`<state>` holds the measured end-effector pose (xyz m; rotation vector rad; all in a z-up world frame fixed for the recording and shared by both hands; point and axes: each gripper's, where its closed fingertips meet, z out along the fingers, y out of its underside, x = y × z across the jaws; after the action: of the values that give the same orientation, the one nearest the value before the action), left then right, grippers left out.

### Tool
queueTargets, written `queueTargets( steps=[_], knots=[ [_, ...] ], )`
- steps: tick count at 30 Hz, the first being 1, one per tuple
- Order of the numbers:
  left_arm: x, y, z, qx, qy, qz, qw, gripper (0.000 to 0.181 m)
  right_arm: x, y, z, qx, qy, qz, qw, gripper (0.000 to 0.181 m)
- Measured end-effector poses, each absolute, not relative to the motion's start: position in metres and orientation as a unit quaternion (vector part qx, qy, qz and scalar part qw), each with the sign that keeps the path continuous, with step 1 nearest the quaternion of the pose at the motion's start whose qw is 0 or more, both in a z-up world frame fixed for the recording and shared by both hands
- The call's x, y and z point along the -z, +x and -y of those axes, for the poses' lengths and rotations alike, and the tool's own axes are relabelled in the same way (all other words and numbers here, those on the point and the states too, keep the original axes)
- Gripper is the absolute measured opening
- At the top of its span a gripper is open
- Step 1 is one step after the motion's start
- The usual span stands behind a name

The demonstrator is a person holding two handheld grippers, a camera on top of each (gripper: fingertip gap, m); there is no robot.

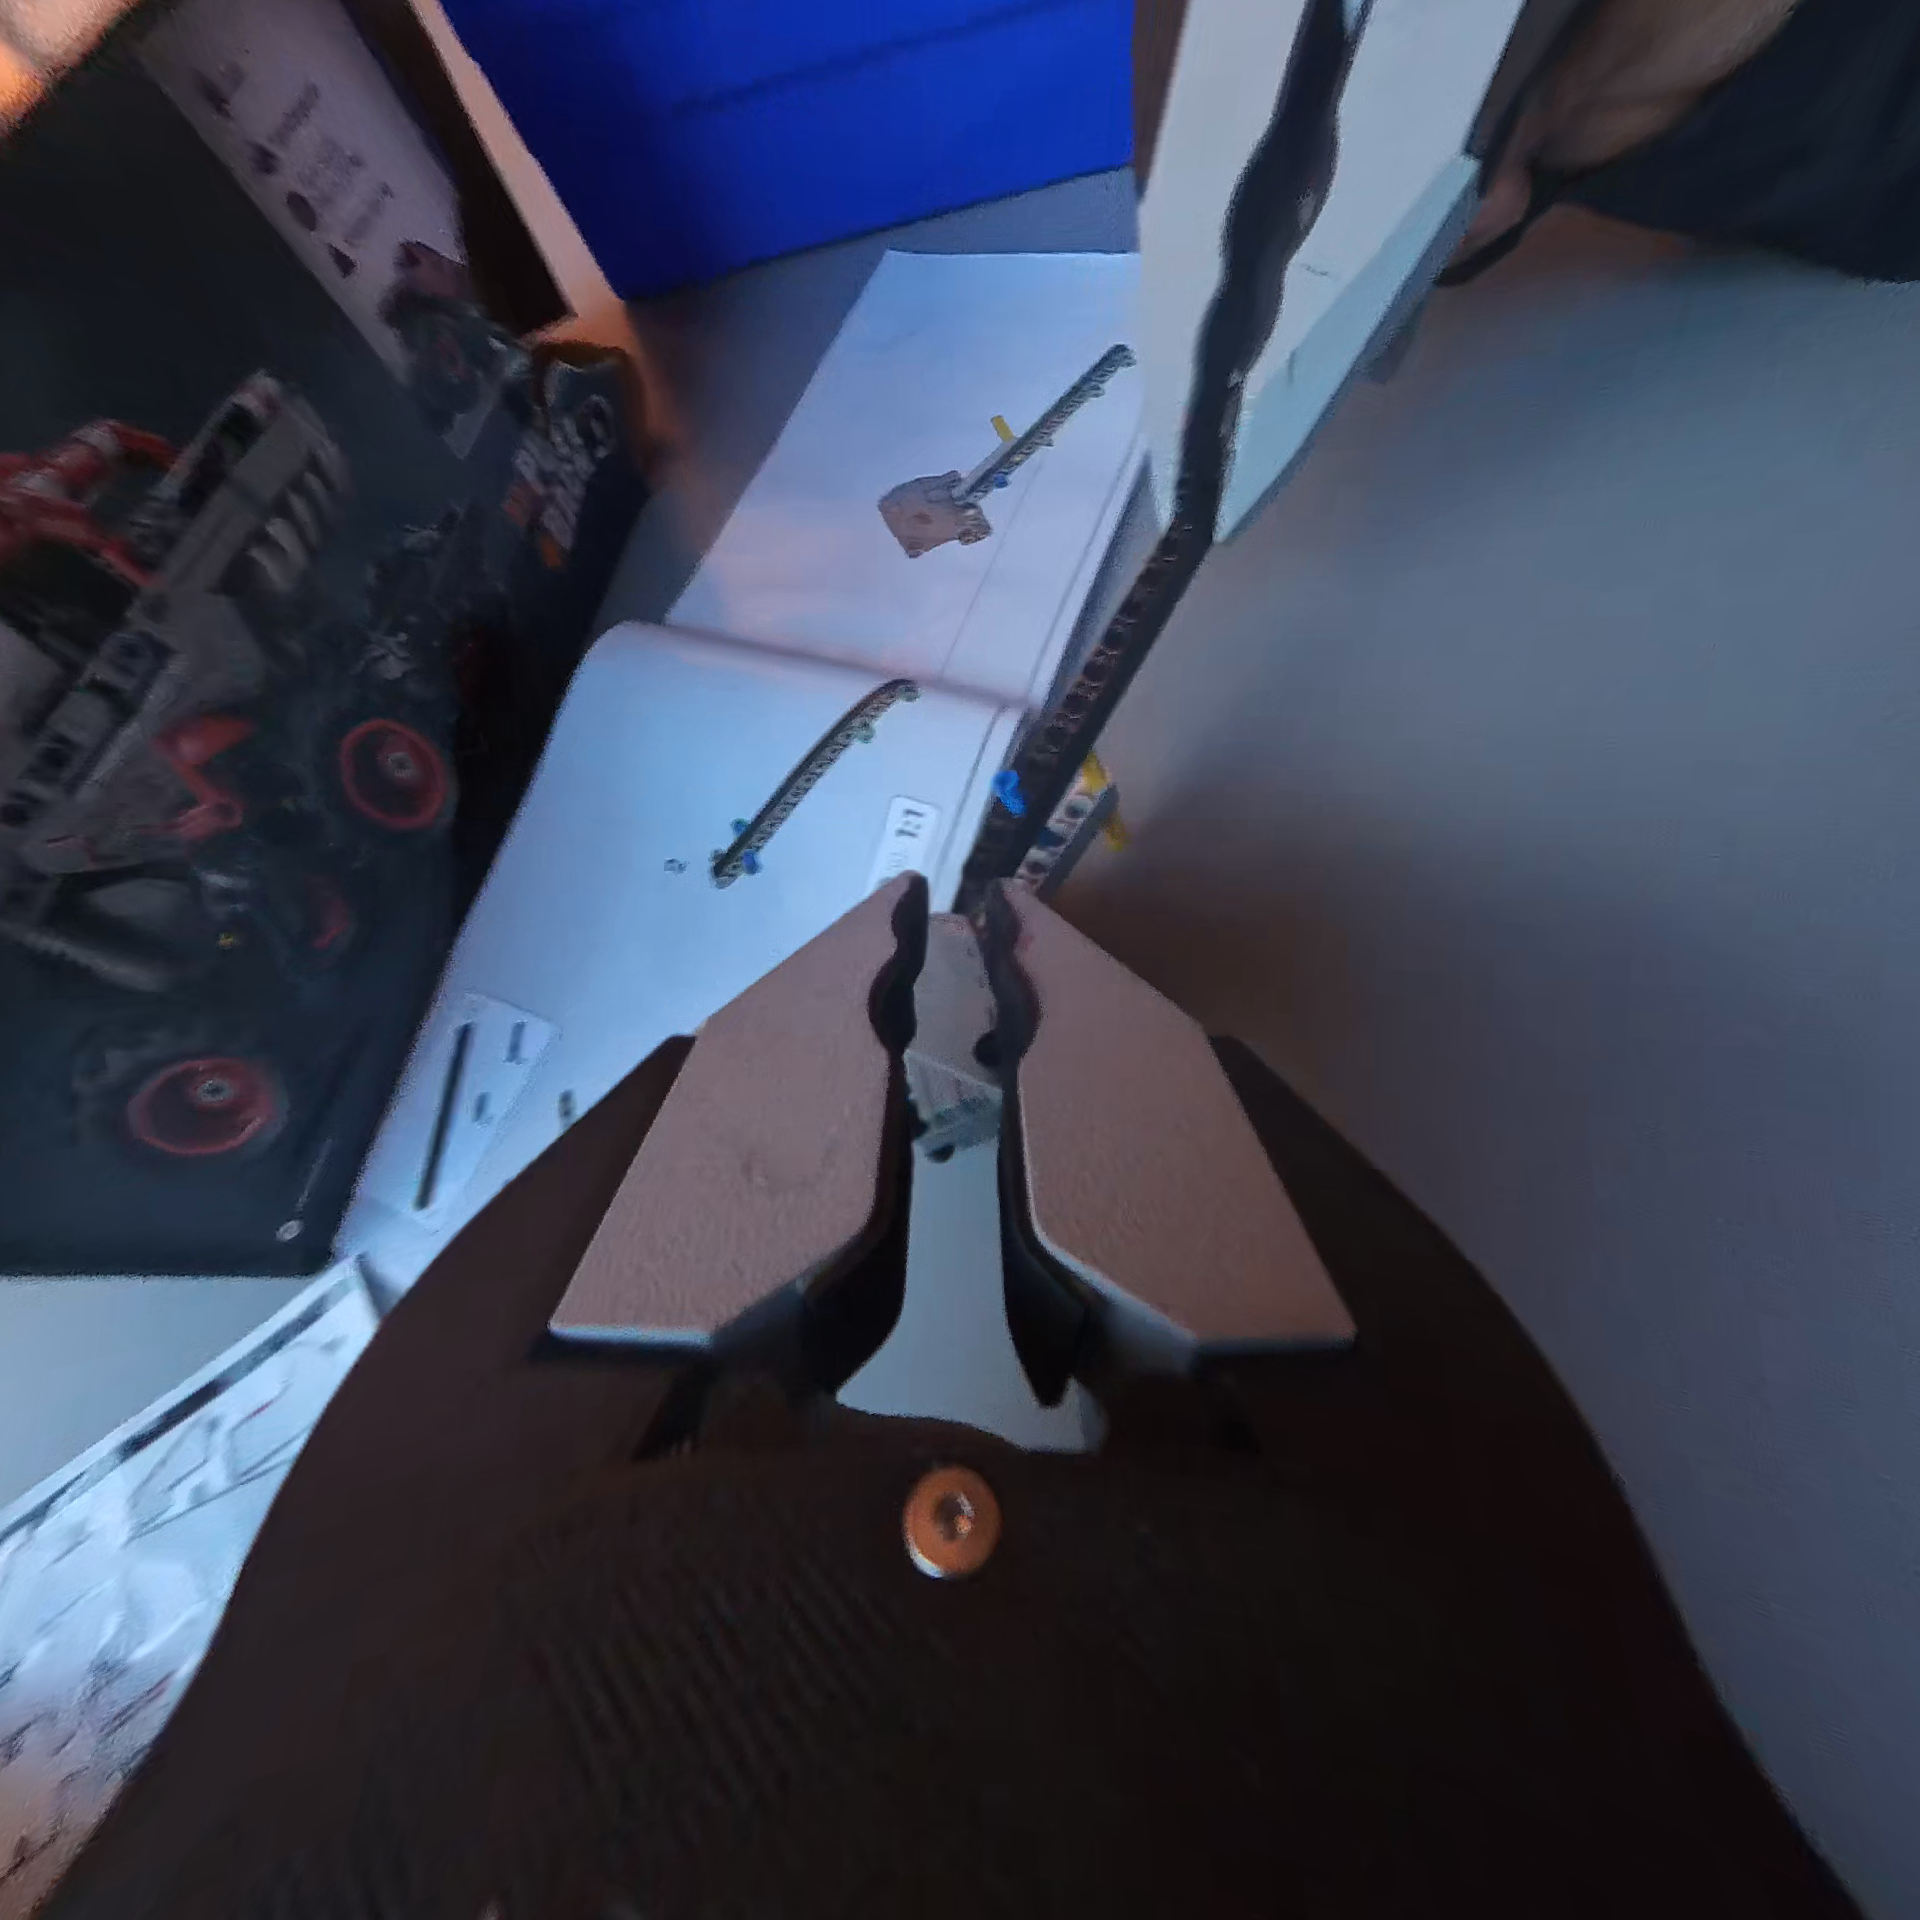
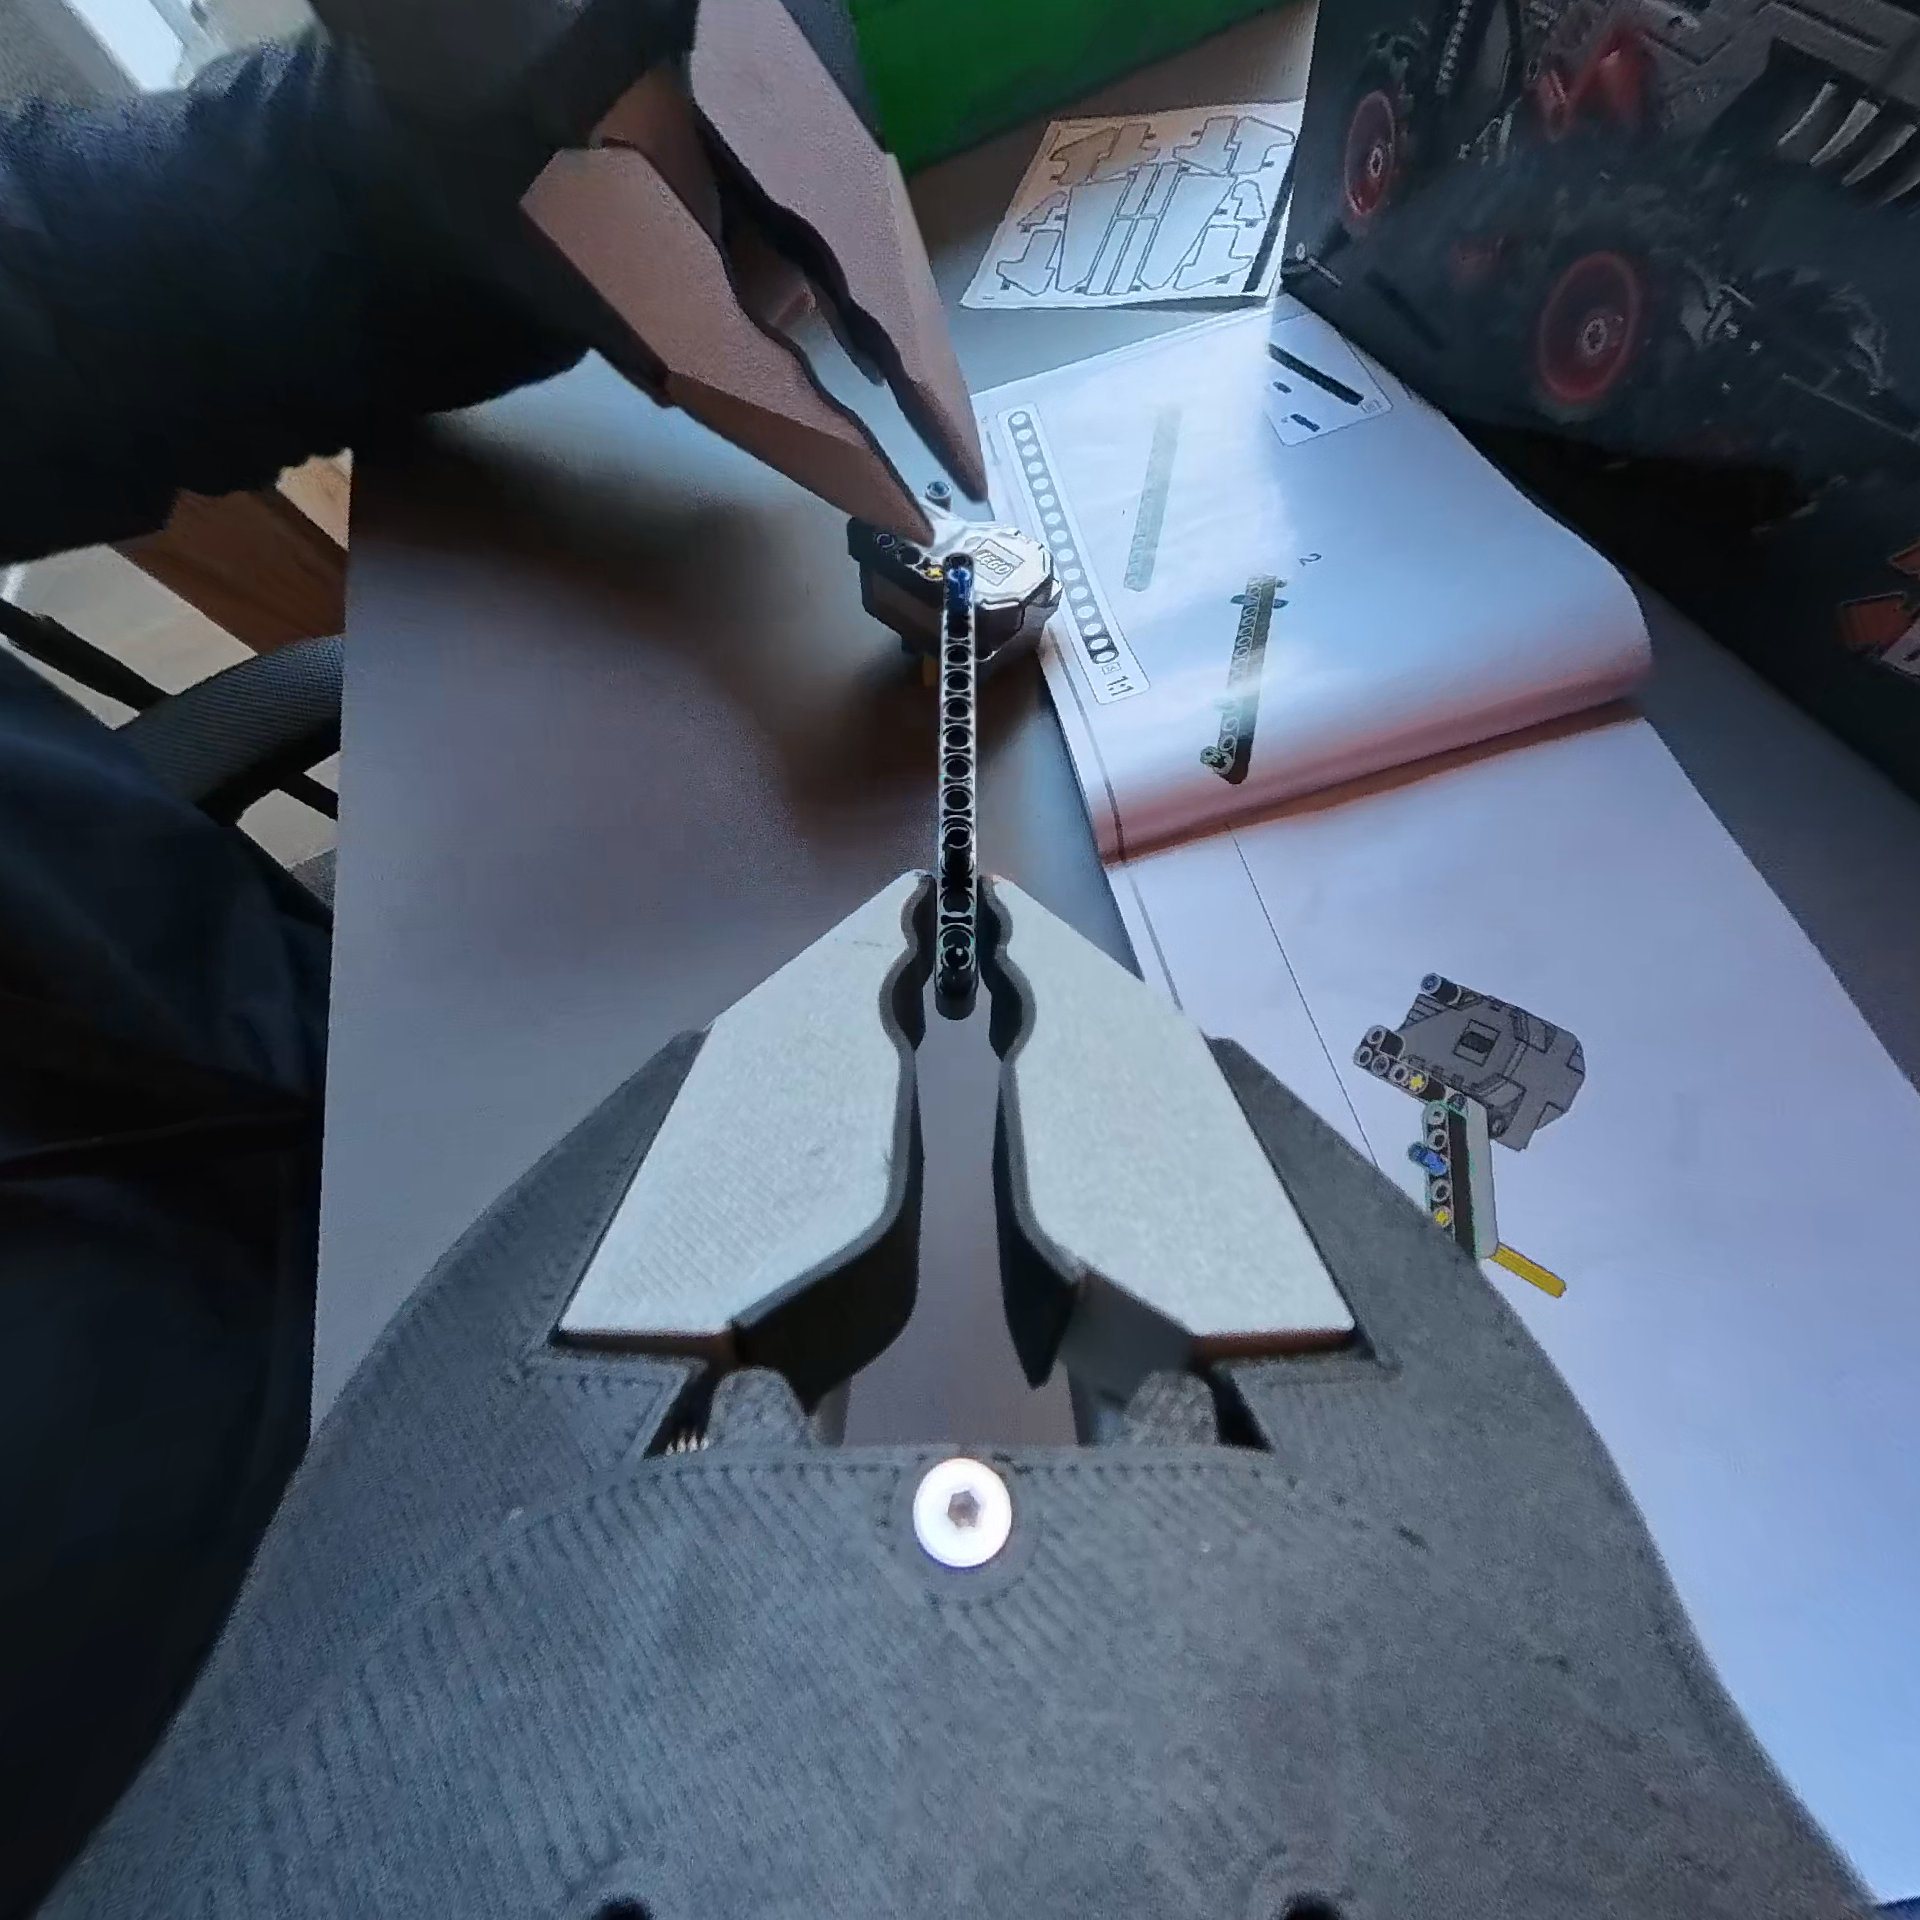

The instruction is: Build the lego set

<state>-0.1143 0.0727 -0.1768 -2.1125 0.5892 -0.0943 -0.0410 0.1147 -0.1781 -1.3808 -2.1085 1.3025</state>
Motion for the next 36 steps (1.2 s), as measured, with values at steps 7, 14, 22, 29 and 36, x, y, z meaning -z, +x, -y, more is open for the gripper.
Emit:
queueTargets(
  steps=[7,14,22,29,36],
  knots=[
    [0.184,-0.104,-0.082,0.078,-0.861,-0.271,0.422,0.003,0.186,-0.039,-0.116,-0.447,-0.488,0.737,0.135,0.005],
    [0.193,-0.099,-0.082,0.100,-0.866,-0.284,0.400,0.000,0.190,-0.037,-0.117,-0.440,-0.489,0.742,0.131,0.005],
    [0.169,-0.112,-0.077,0.091,-0.856,-0.253,0.442,0.009,0.166,-0.039,-0.118,-0.504,-0.484,0.703,0.130,0.005],
    [0.175,-0.117,-0.077,0.110,-0.860,-0.232,0.441,0.007,0.172,-0.040,-0.114,-0.495,-0.487,0.709,0.124,0.005],
    [0.179,-0.116,-0.074,0.132,-0.860,-0.232,0.434,0.009,0.174,-0.039,-0.112,-0.494,-0.487,0.711,0.114,0.005]
  ],
)
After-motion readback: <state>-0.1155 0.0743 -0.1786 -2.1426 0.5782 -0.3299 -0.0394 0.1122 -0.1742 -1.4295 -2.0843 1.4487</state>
